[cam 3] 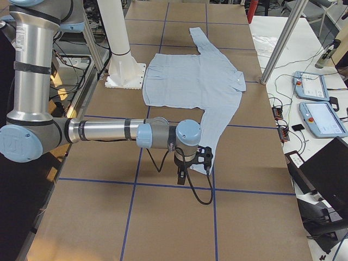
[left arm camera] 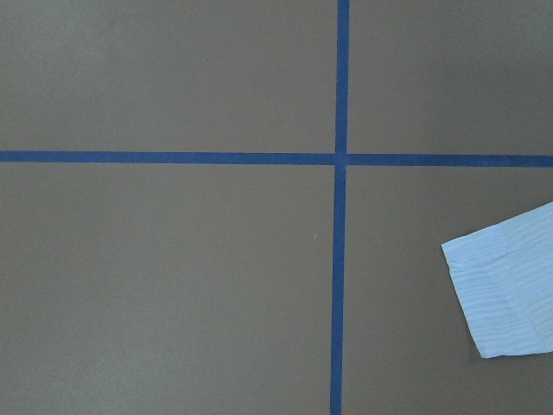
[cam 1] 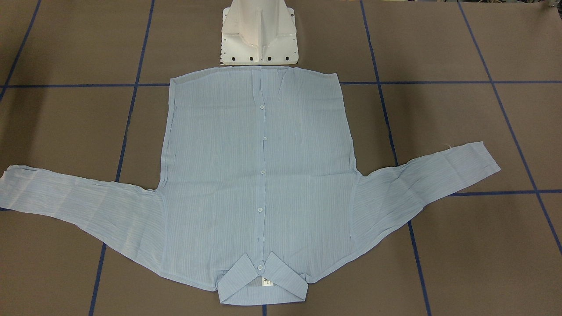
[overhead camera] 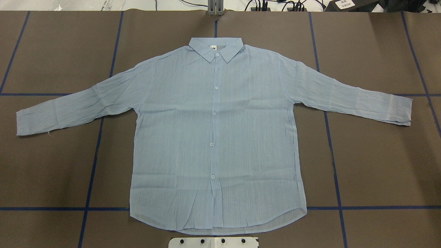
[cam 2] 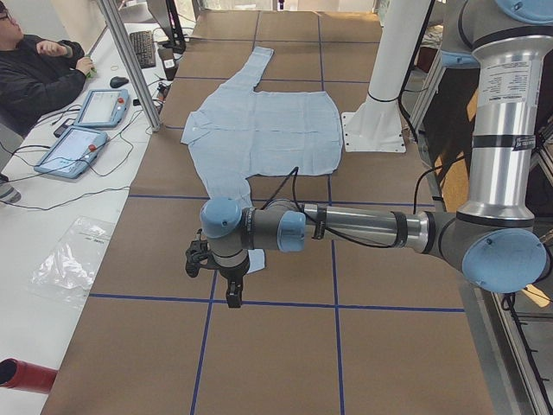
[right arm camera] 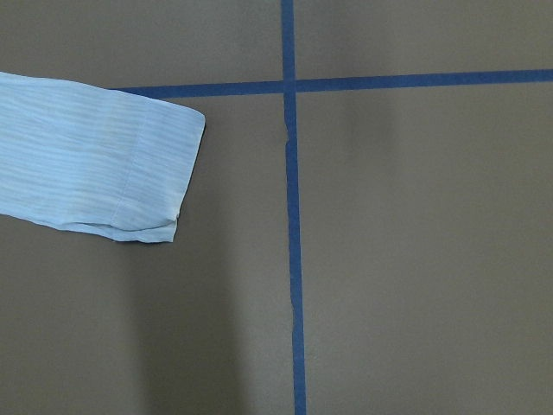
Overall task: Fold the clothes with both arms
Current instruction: 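Lower the right gripper toward the cuff of the sleeve nearest it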
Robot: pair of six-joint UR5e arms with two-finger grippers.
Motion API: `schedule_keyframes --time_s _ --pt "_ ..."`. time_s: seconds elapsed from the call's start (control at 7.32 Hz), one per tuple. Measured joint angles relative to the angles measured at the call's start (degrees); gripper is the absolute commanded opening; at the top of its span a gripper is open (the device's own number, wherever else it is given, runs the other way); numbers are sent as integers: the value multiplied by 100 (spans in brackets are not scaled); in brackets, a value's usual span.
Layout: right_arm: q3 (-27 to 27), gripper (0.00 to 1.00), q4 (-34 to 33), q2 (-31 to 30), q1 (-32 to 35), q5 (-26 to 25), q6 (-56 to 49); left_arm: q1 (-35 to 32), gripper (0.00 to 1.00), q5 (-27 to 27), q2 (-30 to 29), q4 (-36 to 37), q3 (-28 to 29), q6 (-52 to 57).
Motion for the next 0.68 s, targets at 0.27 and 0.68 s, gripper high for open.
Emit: schedule_keyframes --time_s 0.27,0.68 --pt "-14 100 0 26 3 -27 16 -2 100 0 6 0 0 0" --pt "62 100 7 90 1 -22 67 -11 100 2 -77 -92 -71 -23"
